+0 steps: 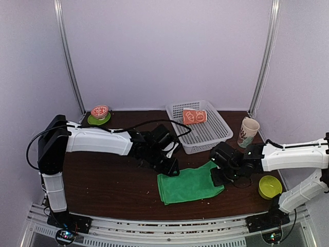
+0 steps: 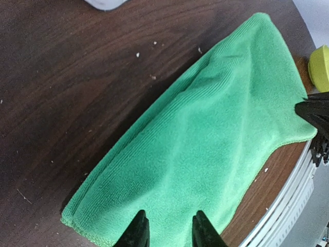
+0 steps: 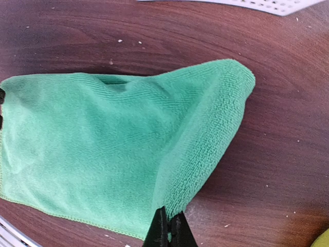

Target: Roll the towels

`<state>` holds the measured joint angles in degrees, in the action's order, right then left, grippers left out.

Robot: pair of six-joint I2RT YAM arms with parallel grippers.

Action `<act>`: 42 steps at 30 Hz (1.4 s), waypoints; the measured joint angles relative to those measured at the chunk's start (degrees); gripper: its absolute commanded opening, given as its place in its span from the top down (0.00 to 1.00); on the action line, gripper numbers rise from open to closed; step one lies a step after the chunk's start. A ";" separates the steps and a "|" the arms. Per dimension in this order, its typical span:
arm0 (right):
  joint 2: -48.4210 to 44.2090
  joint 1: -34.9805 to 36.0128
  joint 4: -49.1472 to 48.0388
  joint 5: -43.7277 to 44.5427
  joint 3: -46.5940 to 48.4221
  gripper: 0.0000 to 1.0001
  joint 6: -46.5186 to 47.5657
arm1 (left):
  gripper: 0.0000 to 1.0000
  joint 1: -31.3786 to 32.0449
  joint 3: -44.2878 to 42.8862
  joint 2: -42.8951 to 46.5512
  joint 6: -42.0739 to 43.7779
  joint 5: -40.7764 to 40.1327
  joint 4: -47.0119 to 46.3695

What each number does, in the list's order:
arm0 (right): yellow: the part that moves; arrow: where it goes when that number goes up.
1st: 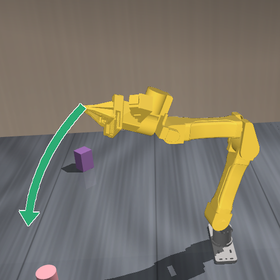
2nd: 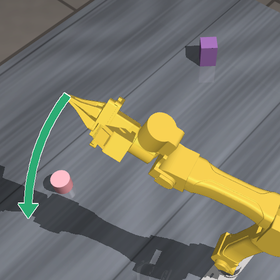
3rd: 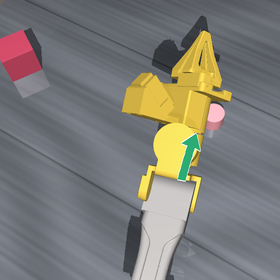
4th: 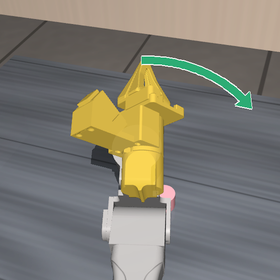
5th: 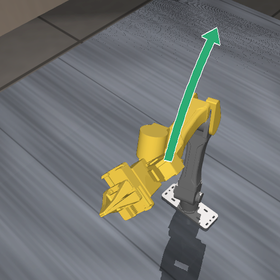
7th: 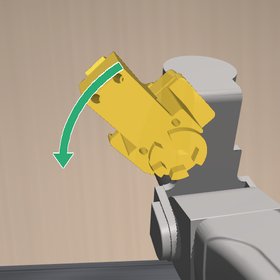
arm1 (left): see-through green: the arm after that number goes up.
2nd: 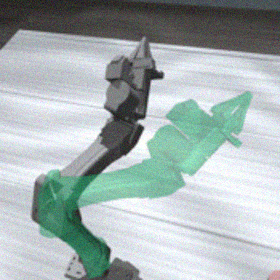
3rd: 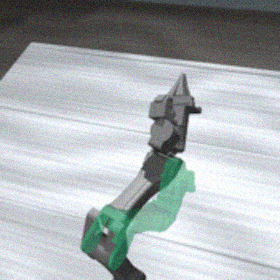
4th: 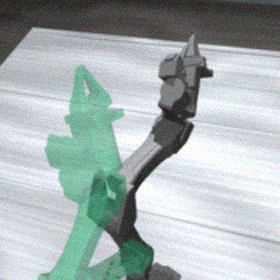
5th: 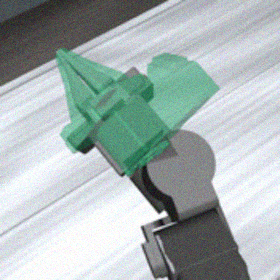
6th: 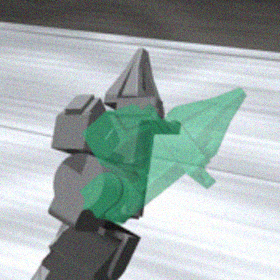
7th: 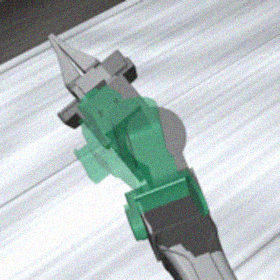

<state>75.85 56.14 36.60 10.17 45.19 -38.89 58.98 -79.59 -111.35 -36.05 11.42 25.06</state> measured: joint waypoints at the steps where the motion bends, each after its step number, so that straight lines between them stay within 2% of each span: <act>1: 0.44 0.35 -0.31 0.00 0.48 1.00 0.15 | 0.70 0.00 0.70 0.00 0.00 0.09 -0.28; 10: 5.18 2.16 -3.48 -1.44 3.26 1.00 2.75 | 0.70 0.00 4.79 0.17 -0.72 0.61 -2.23; 23: 8.57 5.11 -9.09 -6.73 2.89 1.00 4.46 | 0.70 -0.07 5.66 1.79 -1.77 1.01 -6.21; 34: 12.13 6.25 -15.32 -9.94 1.40 1.00 6.01 | 0.72 -1.09 5.49 1.49 -3.74 7.43 -12.15; 42: 12.39 6.32 -15.93 -10.40 1.25 1.00 6.60 | 0.71 -2.21 5.57 0.63 -4.63 9.86 -13.86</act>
<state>88.25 62.46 20.67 -0.23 46.44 -32.29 56.77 -74.02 -110.72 -40.69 21.28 11.20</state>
